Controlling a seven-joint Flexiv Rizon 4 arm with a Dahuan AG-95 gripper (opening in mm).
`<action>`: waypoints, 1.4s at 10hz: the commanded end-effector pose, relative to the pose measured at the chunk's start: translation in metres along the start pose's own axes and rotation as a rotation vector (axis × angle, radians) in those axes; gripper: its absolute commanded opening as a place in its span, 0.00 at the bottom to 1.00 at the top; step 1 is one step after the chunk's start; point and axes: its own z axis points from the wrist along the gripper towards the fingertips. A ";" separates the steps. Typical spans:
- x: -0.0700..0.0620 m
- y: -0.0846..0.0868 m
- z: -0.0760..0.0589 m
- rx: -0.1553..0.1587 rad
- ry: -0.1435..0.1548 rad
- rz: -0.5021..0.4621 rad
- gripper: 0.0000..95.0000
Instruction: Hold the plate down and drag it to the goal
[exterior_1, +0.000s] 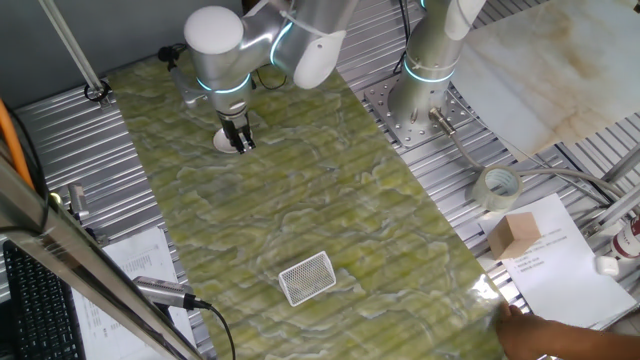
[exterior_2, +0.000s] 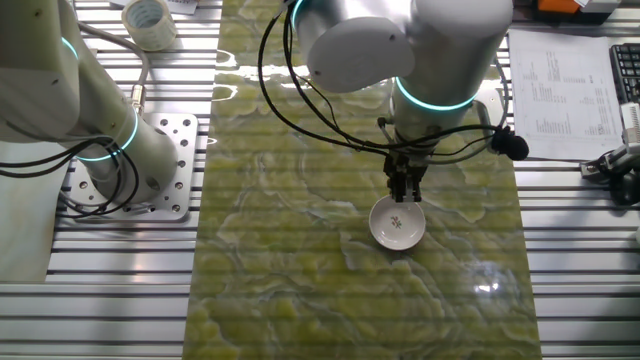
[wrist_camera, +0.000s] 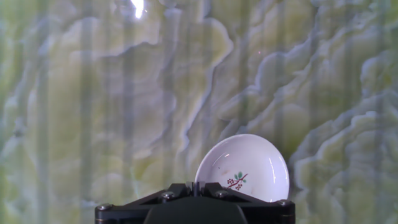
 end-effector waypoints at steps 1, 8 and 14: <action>-0.004 0.007 -0.002 -0.011 -0.002 0.008 0.00; -0.007 0.014 -0.002 -0.005 0.002 0.021 0.00; -0.007 0.014 -0.002 -0.015 -0.003 -0.144 0.00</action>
